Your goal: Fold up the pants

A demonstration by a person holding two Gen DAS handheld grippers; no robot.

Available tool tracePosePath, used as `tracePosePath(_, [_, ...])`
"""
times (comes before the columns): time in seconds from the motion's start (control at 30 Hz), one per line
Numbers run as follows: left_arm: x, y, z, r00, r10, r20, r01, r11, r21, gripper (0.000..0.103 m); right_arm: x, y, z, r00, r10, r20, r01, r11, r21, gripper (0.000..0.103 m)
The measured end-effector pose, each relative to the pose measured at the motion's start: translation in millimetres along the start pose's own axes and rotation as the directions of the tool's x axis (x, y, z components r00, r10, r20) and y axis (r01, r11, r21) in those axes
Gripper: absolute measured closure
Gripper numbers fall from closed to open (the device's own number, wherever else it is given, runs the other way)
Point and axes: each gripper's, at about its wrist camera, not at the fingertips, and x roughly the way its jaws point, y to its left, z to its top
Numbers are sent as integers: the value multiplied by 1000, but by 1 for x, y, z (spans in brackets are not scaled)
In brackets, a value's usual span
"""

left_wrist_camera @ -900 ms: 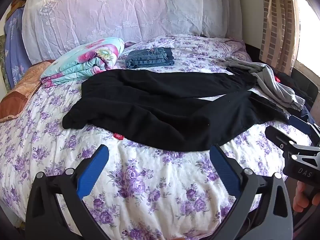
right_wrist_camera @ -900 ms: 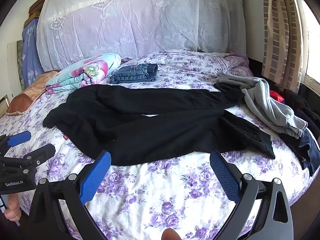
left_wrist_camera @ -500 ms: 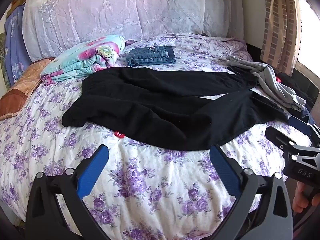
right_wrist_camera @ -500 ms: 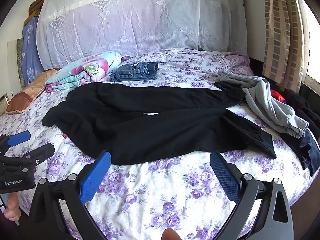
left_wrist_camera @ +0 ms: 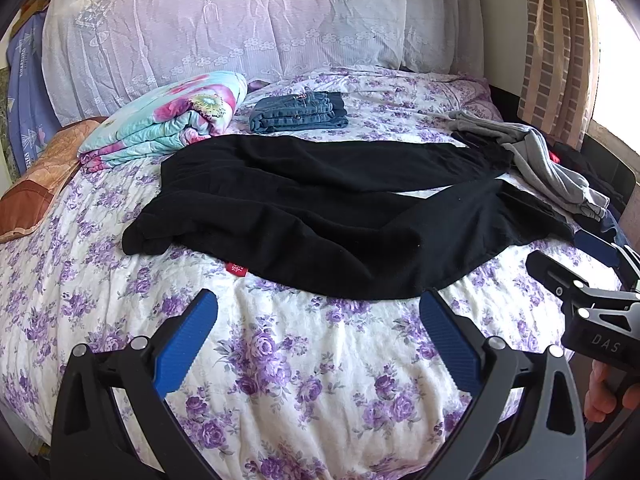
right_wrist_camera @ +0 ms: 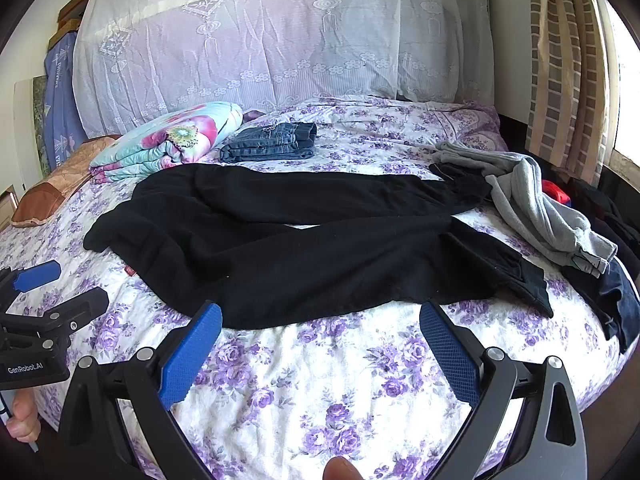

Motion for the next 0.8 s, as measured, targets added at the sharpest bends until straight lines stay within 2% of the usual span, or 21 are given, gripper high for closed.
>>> tracePosePath(0.8, [-1, -2, 2, 1000, -1, -5, 1, 1000, 2, 4, 1, 1, 0, 1000, -1, -2, 1, 1000, -2, 3])
